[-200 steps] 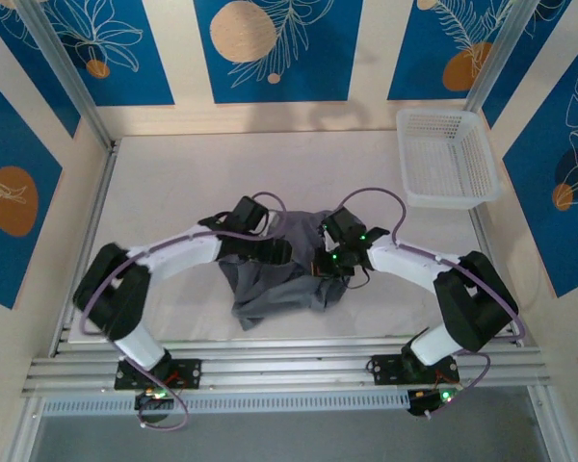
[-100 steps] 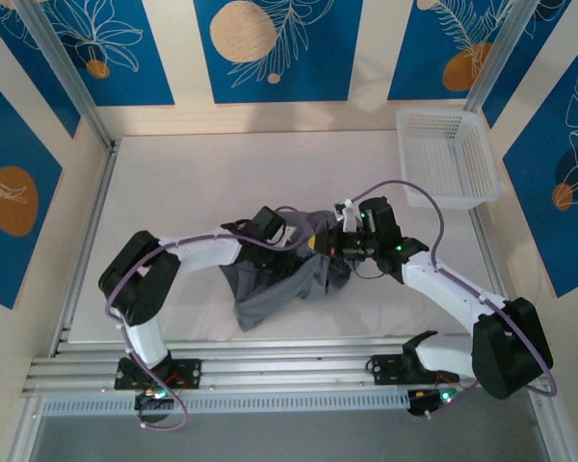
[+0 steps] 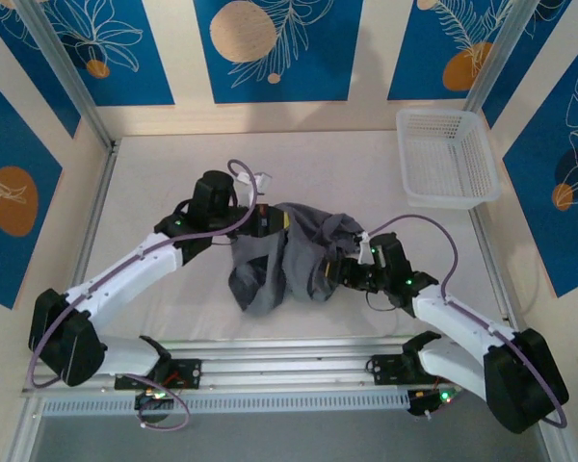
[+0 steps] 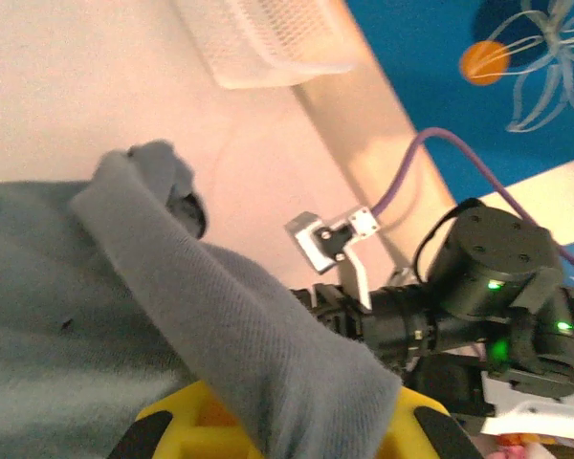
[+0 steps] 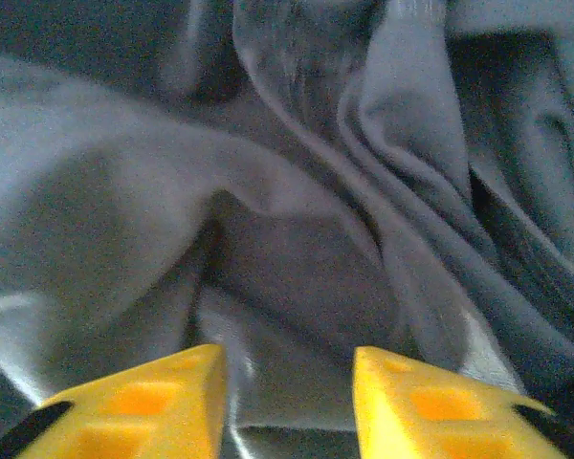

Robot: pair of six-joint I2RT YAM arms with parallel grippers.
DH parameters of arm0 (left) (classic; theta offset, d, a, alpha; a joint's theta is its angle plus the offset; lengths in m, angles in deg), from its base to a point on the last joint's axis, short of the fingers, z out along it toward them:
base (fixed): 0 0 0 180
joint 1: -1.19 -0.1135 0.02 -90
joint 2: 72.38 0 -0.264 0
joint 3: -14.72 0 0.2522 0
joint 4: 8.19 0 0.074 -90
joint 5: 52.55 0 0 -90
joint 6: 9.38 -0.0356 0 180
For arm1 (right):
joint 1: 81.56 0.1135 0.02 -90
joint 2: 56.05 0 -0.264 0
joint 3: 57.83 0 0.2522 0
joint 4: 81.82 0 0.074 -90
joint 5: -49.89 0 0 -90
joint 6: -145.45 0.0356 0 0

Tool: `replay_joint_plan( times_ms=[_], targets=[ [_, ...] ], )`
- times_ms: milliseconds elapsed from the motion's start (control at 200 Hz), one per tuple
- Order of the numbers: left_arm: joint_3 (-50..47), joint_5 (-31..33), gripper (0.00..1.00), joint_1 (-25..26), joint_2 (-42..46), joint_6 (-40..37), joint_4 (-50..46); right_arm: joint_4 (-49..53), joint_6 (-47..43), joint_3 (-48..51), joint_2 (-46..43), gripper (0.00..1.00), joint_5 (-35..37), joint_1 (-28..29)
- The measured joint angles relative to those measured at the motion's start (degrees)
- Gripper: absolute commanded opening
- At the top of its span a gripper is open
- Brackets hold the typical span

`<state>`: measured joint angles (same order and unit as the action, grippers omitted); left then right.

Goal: Fold the inside-out t-shirt

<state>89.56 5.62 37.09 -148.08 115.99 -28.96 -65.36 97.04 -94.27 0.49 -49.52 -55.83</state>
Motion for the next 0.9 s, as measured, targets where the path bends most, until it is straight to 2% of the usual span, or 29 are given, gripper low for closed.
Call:
replay_joint_plan(
  times_ms=[110, 170, 250, 350, 390, 430, 435, 465, 480, 490, 510, 515, 575, 680, 730, 785, 860, 900],
  targets=[
    [-0.31, -0.79, 0.0, 0.0, -0.37, 0.63, -0.83, -0.85, -4.72, -2.58, -5.16, 0.61, 0.09, 1.07],
    [-0.83, -0.79, 0.0, 0.0, -0.5, 1.03, -1.4, -3.52, -9.84, -4.39, -7.61, 0.73, 0.7, 3.89],
    [-1.27, -0.76, 0.0, 0.0, -0.5, 1.62, -1.95, -7.41, -17.09, -6.49, -8.74, 0.77, 2.64, 9.66],
    [-1.46, -0.72, 0.0, 0.13, -0.48, 2.05, -1.99, -10.88, -26.56, -10.29, -4.28, 0.78, 7.23, 16.31],
    [-1.46, -0.72, 0.0, 0.13, -0.48, 2.23, -2.01, -12.46, -29.57, -11.89, -0.81, 0.73, 9.42, 17.68],
    [-1.46, -0.72, 0.0, 0.13, -0.46, 2.25, -2.03, -13.97, -31.82, -13.03, 2.86, 0.61, 11.72, 18.45],
    [-1.46, -0.72, 0.0, 0.13, -0.46, 2.25, -2.03, -14.08, -31.85, -13.11, 3.19, 0.57, 12.07, 18.49],
    [-1.46, -0.72, 0.0, 0.13, -0.42, 2.23, -2.21, -14.82, -33.62, -13.66, 5.84, 0.47, 13.55, 18.73],
    [-1.46, -0.72, 0.0, 0.13, -0.39, 2.21, -2.34, -15.06, -33.92, -13.84, 7.45, 0.38, 14.71, 18.78],
    [-1.46, -0.7, 0.0, 0.13, -0.33, 2.21, -2.45, -15.13, -34.49, -13.9, 8.04, 0.36, 15.02, 18.8],
    [-1.44, -0.59, 0.0, 0.13, -0.22, 2.14, -2.84, -15.08, -34.91, -13.99, 9.44, 0.25, 15.76, 18.78],
    [-1.44, -0.55, 0.0, 0.13, -0.2, 2.12, -2.95, -15.1, -34.93, -14.03, 9.68, 0.19, 15.87, 18.78],
    [-1.4, 0.31, 0.0, 0.11, 0.37, 1.51, -4.94, -14.36, -35.74, -14.32, 12.52, 0.0, 16.57, 18.62],
    [-1.33, 1.86, 0.0, -0.72, 1.57, -0.2, -8.41, -11.67, -34.51, -15.85, 13.31, 0.0, 10.1, 17.14],
    [-1.33, 2.43, 0.0, -1.62, 1.97, -1.2, -9.38, -11.21, -32.74, -16.83, 12.81, 0.0, 4.63, 15.93],
    [-1.36, 4.0, 0.0, -3.69, 2.03, -3.74, -10.58, -12.68, -28.57, -16.98, 11.41, 0.0, -4.46, 13.99],
    [-2.03, 6.58, 0.0, -5.9, 1.2, -8.28, -11.52, -17.35, -21.64, -16.81, 9.18, 0.0, -14.19, 11.47],
    [-2.78, 6.43, 0.1, -6.16, 0.48, -10.43, -11.43, -20.13, -17.94, -16.76, 8.24, 0.0, -17.88, 10.38]
  ],
)
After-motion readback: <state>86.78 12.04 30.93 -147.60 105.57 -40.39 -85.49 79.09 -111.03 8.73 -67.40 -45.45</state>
